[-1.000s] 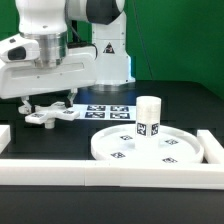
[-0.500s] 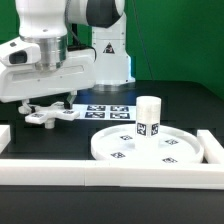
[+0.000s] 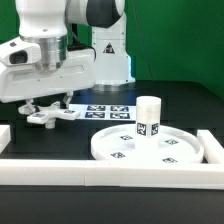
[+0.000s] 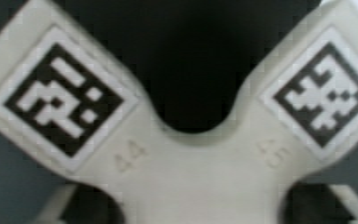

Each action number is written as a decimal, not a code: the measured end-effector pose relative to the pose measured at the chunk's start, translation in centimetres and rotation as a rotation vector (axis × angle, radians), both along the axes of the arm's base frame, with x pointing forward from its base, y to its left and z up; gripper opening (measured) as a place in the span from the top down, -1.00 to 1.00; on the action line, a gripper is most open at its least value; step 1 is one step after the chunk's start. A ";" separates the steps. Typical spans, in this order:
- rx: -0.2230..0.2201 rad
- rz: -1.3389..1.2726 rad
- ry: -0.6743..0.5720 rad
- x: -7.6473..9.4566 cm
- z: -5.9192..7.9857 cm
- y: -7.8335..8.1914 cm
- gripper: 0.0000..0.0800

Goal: Assemble round table

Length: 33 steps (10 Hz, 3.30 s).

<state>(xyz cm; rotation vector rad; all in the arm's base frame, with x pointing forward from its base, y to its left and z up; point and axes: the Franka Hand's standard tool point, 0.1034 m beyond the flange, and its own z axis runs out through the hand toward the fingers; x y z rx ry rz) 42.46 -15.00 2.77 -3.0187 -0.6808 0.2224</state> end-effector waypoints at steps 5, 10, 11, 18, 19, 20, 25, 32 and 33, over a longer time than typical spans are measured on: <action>0.000 0.000 0.000 0.0 0.0 0.0 -0.11; 0.001 -0.062 0.016 0.7 1.2 2.7 -0.11; 0.002 -0.066 0.012 1.3 2.1 4.4 -0.11; -0.006 -0.144 0.034 3.0 6.5 11.1 -0.11; -0.006 -0.143 0.034 3.0 6.5 11.1 -0.11; -0.006 -0.142 0.032 3.1 6.6 11.1 -0.11; -0.010 -0.073 0.020 7.5 12.3 17.6 -0.11; 0.007 0.025 0.012 11.8 12.6 19.1 -0.11; 0.010 0.037 -0.001 12.9 12.7 19.8 -0.11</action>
Offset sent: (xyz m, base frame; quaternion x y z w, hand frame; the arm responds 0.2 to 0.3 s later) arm 0.0000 0.0000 0.0000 0.0000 0.0000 0.0000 1.0000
